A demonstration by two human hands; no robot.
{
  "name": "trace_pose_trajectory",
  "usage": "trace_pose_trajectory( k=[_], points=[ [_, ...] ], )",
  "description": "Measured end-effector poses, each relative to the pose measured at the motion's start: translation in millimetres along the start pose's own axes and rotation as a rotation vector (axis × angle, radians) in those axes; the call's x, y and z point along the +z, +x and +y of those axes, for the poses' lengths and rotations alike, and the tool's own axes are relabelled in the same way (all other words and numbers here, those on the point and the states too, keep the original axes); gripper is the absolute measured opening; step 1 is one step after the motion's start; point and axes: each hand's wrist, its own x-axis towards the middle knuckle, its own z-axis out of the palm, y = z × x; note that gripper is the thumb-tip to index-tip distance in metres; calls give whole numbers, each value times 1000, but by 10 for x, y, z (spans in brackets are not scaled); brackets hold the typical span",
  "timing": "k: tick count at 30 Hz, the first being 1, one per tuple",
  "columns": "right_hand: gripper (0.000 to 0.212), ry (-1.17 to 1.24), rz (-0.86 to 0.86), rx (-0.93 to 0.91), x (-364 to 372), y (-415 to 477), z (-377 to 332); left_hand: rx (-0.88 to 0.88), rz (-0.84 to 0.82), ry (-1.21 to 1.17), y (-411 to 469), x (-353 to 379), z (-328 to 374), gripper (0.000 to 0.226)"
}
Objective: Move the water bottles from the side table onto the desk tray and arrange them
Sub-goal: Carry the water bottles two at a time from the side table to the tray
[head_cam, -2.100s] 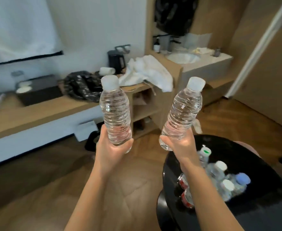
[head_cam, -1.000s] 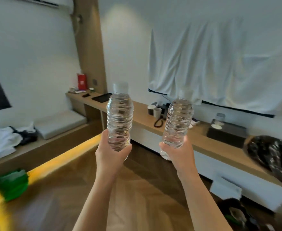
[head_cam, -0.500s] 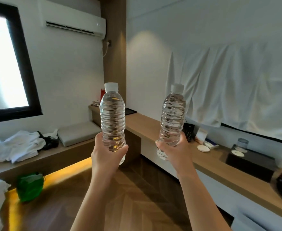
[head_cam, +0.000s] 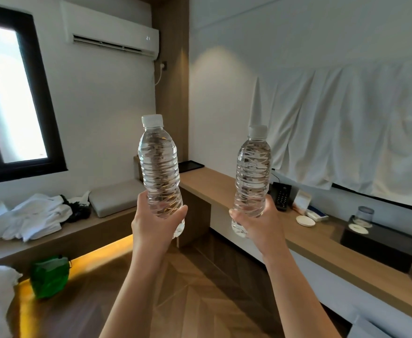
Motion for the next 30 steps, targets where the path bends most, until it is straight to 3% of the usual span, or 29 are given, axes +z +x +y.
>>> trace_pose_trajectory(
  k=[17,30],
  points=[
    [64,18,-38,-5,603,538,0,14,32,75,670,-210,-309,74],
    [67,26,-51,-41,1096,1719,555,-1,150,92,1589,359,-736,75]
  ],
)
